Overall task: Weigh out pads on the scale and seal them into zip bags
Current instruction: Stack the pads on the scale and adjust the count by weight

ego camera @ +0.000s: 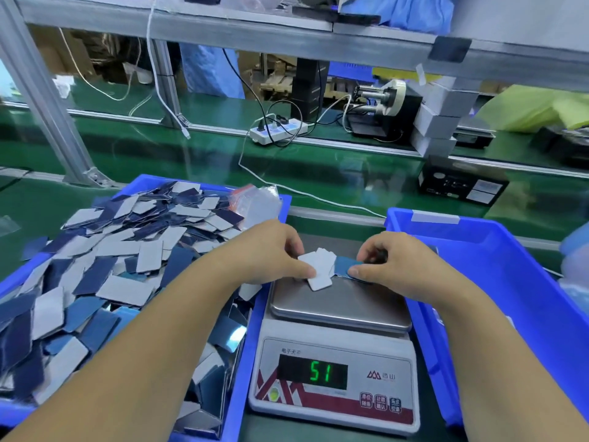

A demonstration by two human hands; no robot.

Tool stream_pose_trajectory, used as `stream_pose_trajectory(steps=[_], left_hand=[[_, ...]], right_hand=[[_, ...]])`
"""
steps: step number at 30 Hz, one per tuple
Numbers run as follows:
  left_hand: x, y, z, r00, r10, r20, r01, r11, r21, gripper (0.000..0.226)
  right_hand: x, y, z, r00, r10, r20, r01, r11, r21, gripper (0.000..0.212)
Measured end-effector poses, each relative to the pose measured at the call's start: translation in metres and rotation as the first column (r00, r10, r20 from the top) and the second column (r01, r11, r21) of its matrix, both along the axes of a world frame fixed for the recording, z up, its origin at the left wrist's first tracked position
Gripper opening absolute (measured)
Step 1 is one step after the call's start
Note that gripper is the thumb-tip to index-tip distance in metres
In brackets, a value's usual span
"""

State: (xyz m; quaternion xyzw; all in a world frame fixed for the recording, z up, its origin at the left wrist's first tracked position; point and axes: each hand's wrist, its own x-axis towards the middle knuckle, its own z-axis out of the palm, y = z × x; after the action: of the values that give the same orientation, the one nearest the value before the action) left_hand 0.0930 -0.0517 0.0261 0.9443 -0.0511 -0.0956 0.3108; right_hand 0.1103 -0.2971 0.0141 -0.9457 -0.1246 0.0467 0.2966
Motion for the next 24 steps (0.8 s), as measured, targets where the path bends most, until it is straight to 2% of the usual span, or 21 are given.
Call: stream_pose_trajectory(steps=[8,12,14,16,18,20,22,24], left_hand=[[0.002,-0.011,0.014,0.999,-0.047,-0.025,0.049,0.997,0.066,0.021],[0.003,-0.011,0.009,0.996,-0.059,-0.067,0.051,0.993,-0.107,0.029],[0.002,-0.009,0.005,0.995,-0.074,-0.063,0.062,0.983,-0.171,0.018],[0.001,-0.003,0.002,0.994,-0.088,-0.063,0.073,0.974,-0.213,0.008],[0.000,0.007,0.001,0.995,-0.079,-0.064,0.060,0.965,-0.254,0.008],[0.001,0.017,0.001,0.999,-0.016,-0.044,0.002,0.951,-0.308,0.013],[0.002,0.020,0.000,0.999,0.041,0.004,-0.037,0.931,-0.364,0.015],[0.003,0.014,-0.002,0.998,0.033,0.058,-0.009,0.932,-0.363,0.013]], right_hand=[[0.000,0.000,0.000,0.999,0.043,-0.033,-0.042,0.999,0.022,0.020],[0.000,-0.002,0.002,0.998,0.024,-0.049,-0.018,0.993,0.120,0.017],[-0.001,-0.004,0.007,0.994,0.050,-0.093,-0.032,0.982,0.184,0.014],[-0.001,-0.009,0.011,0.993,0.074,-0.089,-0.057,0.983,0.176,0.015],[0.001,-0.015,0.014,0.999,0.027,-0.043,-0.018,0.982,0.186,0.016],[0.002,-0.017,0.018,1.000,-0.019,0.011,0.015,0.956,0.294,0.017],[-0.001,-0.011,0.020,0.999,0.033,0.015,-0.036,0.879,0.476,0.015],[-0.007,0.003,0.017,0.993,0.112,0.039,-0.115,0.826,0.551,0.012]])
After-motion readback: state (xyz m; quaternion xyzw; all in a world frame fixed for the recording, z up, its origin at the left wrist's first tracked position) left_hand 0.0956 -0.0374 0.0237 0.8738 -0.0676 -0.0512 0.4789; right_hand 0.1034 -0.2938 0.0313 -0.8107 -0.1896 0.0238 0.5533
